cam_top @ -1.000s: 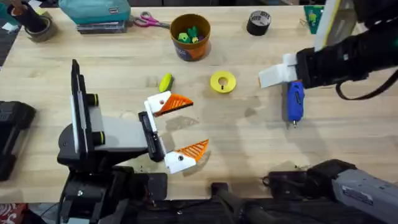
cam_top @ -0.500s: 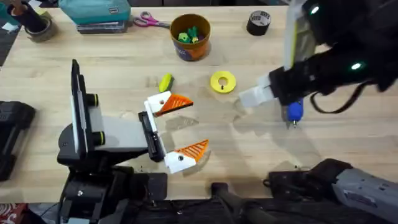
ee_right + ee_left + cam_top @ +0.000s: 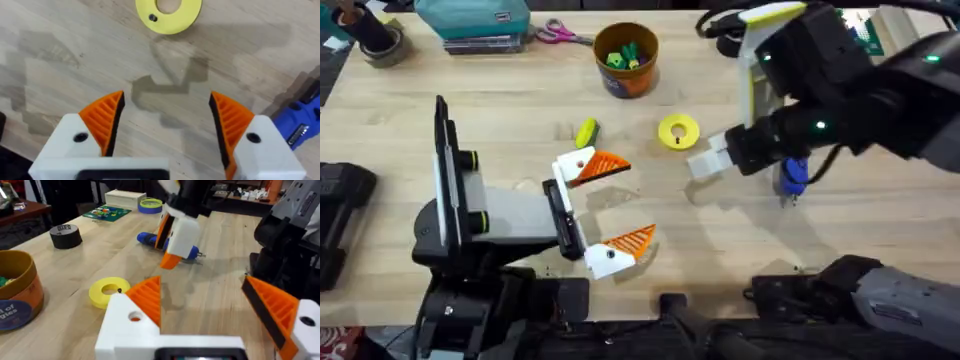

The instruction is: Pick up the gripper from the table and insert it into the empty holder that is missing its gripper. Then pick up a screw, insert it into the mounting hole, and use the screwdriver to tighten it. Finally, clean up the table by picking up the vegetable and placing it into the bucket.

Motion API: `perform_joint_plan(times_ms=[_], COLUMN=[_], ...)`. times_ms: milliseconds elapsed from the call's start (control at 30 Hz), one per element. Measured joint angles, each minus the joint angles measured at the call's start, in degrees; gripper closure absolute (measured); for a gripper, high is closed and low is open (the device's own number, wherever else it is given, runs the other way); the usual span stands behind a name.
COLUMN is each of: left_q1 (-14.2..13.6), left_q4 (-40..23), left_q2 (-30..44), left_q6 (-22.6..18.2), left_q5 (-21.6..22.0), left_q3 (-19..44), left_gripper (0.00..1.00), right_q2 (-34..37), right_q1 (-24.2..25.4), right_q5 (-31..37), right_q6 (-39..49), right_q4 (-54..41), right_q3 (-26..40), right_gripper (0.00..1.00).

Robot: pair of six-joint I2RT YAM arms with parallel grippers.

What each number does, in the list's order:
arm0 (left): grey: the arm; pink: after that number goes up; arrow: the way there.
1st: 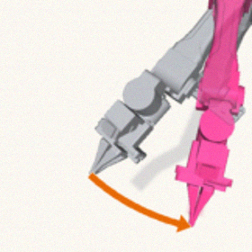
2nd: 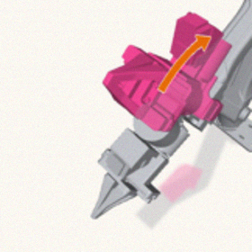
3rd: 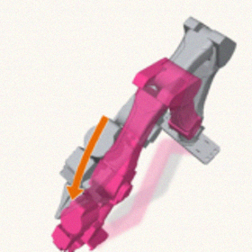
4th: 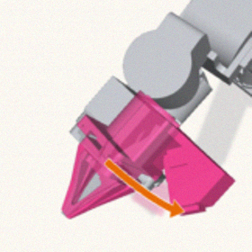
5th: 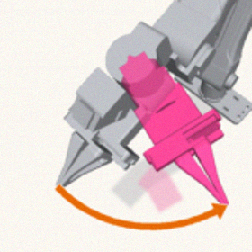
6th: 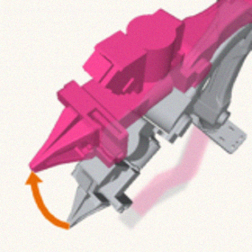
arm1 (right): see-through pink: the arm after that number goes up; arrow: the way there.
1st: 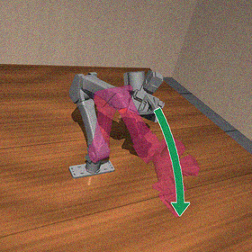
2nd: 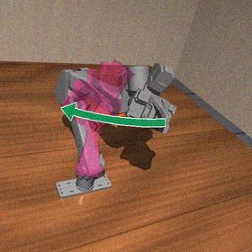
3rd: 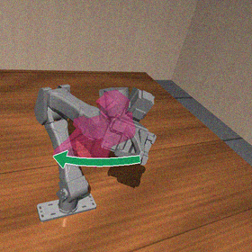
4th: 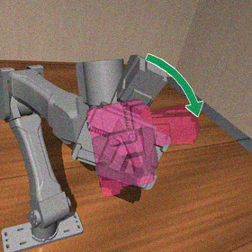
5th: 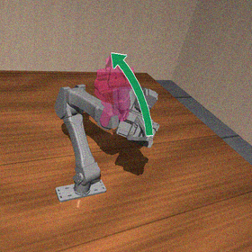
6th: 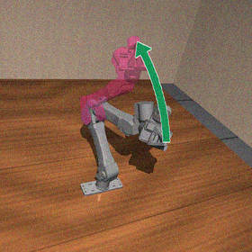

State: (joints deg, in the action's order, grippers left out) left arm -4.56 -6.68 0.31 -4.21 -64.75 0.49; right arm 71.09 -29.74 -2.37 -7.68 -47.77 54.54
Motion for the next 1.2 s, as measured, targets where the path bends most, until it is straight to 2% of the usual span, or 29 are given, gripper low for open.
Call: perform_joint_plan(times_ms=[333, 567, 1200], left_q1=[0.0, 0.0, 0.0], left_q4=[0.0, 0.0, 0.0], left_q2=[0.0, 0.0, 0.0], left_q6=[0.0, 0.0, 0.0], left_q5=[0.0, 0.0, 0.0], left_q3=[0.0, 0.0, 0.0], left_gripper=[0.016, 0.015, 0.015], right_q2=[6.7, 11.4, 21.3], right_q1=[0.0, 0.0, -0.6], right_q5=[0.0, 0.0, 0.0], right_q6=[-0.9, -0.9, -0.9], right_q4=[5.8, 5.9, 6.1], right_q3=[0.0, 0.4, 9.7], right_gripper=[0.004, 0.004, 0.004])
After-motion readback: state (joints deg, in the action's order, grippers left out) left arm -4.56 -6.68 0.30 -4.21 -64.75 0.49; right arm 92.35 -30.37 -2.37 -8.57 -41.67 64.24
